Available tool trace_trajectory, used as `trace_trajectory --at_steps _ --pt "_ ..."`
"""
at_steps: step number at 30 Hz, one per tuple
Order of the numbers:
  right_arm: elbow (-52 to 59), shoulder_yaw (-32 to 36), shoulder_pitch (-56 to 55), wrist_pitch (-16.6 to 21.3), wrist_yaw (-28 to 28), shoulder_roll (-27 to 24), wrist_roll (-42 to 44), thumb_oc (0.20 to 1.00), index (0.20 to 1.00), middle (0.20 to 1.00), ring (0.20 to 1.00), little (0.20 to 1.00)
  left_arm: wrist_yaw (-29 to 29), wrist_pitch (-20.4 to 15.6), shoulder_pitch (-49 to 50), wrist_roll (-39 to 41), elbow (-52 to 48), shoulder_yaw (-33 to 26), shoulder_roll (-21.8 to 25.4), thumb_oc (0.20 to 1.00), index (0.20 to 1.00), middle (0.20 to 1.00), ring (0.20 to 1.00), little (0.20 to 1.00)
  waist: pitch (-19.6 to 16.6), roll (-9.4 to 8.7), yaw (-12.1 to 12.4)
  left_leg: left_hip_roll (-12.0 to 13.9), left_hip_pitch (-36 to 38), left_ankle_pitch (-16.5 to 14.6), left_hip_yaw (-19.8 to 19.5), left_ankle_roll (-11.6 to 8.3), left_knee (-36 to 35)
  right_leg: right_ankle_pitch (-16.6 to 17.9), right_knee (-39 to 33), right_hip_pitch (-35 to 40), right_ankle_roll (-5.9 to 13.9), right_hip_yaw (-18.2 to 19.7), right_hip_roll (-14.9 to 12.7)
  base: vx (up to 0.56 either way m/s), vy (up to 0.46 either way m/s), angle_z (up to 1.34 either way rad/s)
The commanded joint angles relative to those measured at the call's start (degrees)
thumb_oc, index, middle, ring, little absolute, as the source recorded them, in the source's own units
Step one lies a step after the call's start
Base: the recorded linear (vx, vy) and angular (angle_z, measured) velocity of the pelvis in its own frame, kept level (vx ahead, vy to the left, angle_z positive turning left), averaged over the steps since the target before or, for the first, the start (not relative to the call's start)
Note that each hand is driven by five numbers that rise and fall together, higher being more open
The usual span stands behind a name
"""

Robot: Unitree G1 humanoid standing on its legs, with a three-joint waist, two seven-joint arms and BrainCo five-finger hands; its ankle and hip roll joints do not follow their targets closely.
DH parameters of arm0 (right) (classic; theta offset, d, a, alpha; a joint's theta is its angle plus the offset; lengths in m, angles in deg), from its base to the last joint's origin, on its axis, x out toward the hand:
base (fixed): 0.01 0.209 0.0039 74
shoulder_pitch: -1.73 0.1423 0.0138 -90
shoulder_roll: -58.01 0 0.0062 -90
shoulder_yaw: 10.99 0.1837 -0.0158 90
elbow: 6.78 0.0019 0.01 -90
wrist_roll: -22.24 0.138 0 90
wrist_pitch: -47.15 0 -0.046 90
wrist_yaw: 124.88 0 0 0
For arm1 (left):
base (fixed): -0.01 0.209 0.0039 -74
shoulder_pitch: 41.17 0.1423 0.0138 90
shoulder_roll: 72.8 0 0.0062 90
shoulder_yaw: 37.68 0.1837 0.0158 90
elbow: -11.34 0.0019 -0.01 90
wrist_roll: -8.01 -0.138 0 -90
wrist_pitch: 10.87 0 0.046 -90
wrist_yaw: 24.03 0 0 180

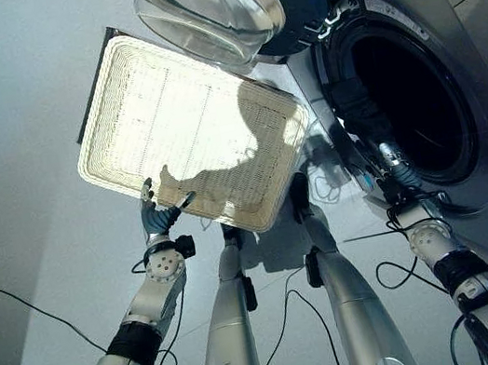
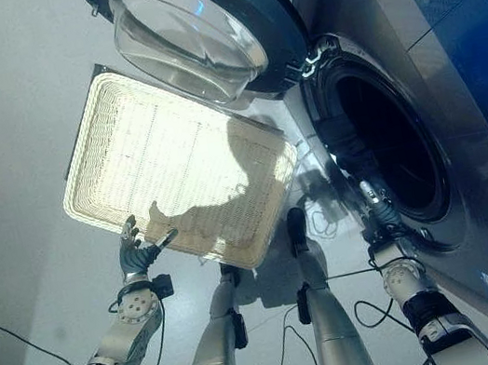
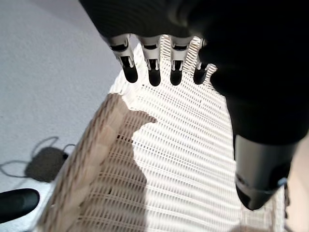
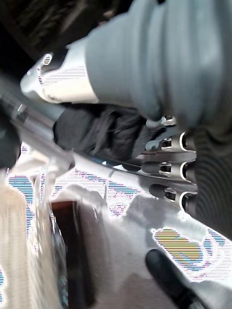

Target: Put the clothes into the washing machine.

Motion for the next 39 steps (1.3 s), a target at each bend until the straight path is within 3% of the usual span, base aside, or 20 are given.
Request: trace_trajectory --at_steps 1,8,12,15,19,20,23,27,28,29,33,39 --pt "-1.0 -2.2 -3.5 -0.2 0.8 -1.5 -15.1 1.0 1.0 1.0 1.0 1.0 3.9 -6.1 5.4 5.5 0.6 -3.2 -0.8 1.0 1.0 1.0 1.0 1.0 -1.5 0.96 2.4 -2.5 -0.7 3.1 -0.6 2.45 -1.3 -5.8 6.9 3.8 4.03 -5.9 -1.0 -0.06 0.041 0.16" --pt "-10.7 -6.7 -7.6 -1.5 3.9 0.2 -32.1 1.0 1.0 1.0 1.0 1.0 14.0 -13.0 10.4 10.2 11.5 -7.8 -4.1 1.0 1.0 1.0 1.0 1.0 -1.5 1.5 4.3 -2.7 8.9 1.7 -2.6 2.79 -2.0 -8.8 7.2 13.5 3.94 -6.9 -1.6 -0.05 0.041 0.12" --pt "-17.1 -7.8 -9.9 -1.8 4.9 1.5 -38.1 1.0 1.0 1.0 1.0 1.0 21.3 -13.5 12.3 13.7 15.9 -9.3 -5.6 1.0 1.0 1.0 1.0 1.0 -2.7 1.86 5.0 -2.7 13.7 0.5 -2.8 2.67 -1.8 -9.7 6.2 19.1 3.98 -7.2 -2.1 0.01 0.045 0.16" --pt "-20.9 -7.9 -12.3 -0.9 4.8 2.5 -41.6 1.0 1.0 1.0 1.0 1.0 29.3 -10.9 14.2 15.0 20.5 -9.9 -7.5 1.0 1.0 1.0 1.0 1.0 -6.6 1.58 5.4 -2.6 16.7 -0.5 -2.7 2.46 -2.3 -10.0 3.9 23.1 4.17 -7.6 -2.2 0.08 0.047 0.21" --pt "-22.6 -7.1 -13.9 -0.6 6.4 3.5 -42.0 1.0 1.0 1.0 1.0 1.0 33.2 -7.8 15.1 11.7 24.7 -9.8 -8.5 1.0 1.0 1.0 1.0 1.0 -9.8 1.12 5.5 -2.6 19.4 -1.2 -2.4 2.31 -3.0 -10.4 2.2 26.4 4.26 -7.8 -2.1 0.09 0.019 0.06" --pt "-23.1 -6.5 -15.3 2.7 8.3 4.4 -41.8 1.0 1.0 1.0 1.0 1.0 35.8 -5.1 15.6 6.3 29.1 -9.5 -9.2 1.0 1.0 1.0 1.0 1.0 -12.8 0.54 5.3 -2.7 21.2 -1.9 -2.2 2.4 -2.8 -10.8 1.7 28.5 4.32 -7.8 -2.2 0.15 0.006 0.03" --pt "-23.1 -6.6 -16.9 4.3 11.0 5.3 -43.6 1.0 1.0 1.0 1.0 1.0 38.7 -1.8 15.8 2.4 34.9 -8.3 -9.7 1.0 1.0 1.0 1.0 1.0 -16.6 0.12 4.5 -3.0 23.6 -3.3 -1.8 2.76 -2.4 -11.5 1.3 31.1 4.23 -7.2 -2.1 0.13 0.005 0.0" --pt "-24.7 -7.6 -18.0 2.6 11.9 6.8 -46.1 1.0 1.0 1.0 1.0 1.0 40.8 -0.7 16.0 -4.8 42.5 -5.5 -10.9 1.0 1.0 1.0 1.0 1.0 -21.1 -0.23 3.8 -3.5 26.9 -4.9 -1.7 3.35 -2.0 -12.3 0.8 34.4 4.1 -6.5 -1.8 0.17 -0.016 -0.06" --pt "-25.5 -8.2 -18.4 0.6 12.7 7.3 -46.5 1.0 1.0 1.0 1.0 1.0 41.8 -0.3 16.2 -7.3 44.1 -4.4 -11.6 1.0 1.0 1.0 1.0 1.0 -22.7 -0.39 3.6 -3.7 28.0 -5.6 -1.7 3.6 -1.7 -12.4 0.5 35.4 4.09 -6.2 -1.7 0.13 -0.025 -0.04" --pt "-25.5 -8.2 -18.4 0.6 12.7 7.3 -46.5 1.0 1.0 1.0 1.0 1.0 41.8 -0.3 16.2 -7.3 44.1 -4.4 -11.6 1.0 1.0 1.0 1.0 1.0 -22.7 -0.39 3.6 -3.7 28.0 -5.6 -1.7 3.6 -1.7 -12.4 0.5 35.4 4.09 -6.2 -1.7 0.15 -0.028 -0.05" --pt "-29.7 -7.9 -19.0 -7.0 18.7 8.9 -46.2 1.0 1.0 1.0 1.0 1.0 44.6 -1.0 17.4 -4.6 46.4 -2.4 -14.3 1.0 1.0 1.0 1.0 1.0 -26.7 -0.96 4.0 -3.7 32.5 -6.9 -1.5 4.08 -3.1 -12.6 -1.7 39.7 4.14 -5.9 -1.0 0.17 -0.049 -0.03" --pt "-31.9 -7.2 -20.0 -8.8 19.7 11.0 -46.8 1.0 1.0 1.0 1.0 1.0 46.3 1.7 18.5 -4.9 47.7 -4.1 -15.3 1.0 1.0 1.0 1.0 1.0 -28.8 -1.67 4.5 -3.4 34.9 -7.0 -2.0 4.14 -5.3 -12.6 -2.9 41.8 4.36 -6.0 -0.5 0.05 -0.04 0.01"
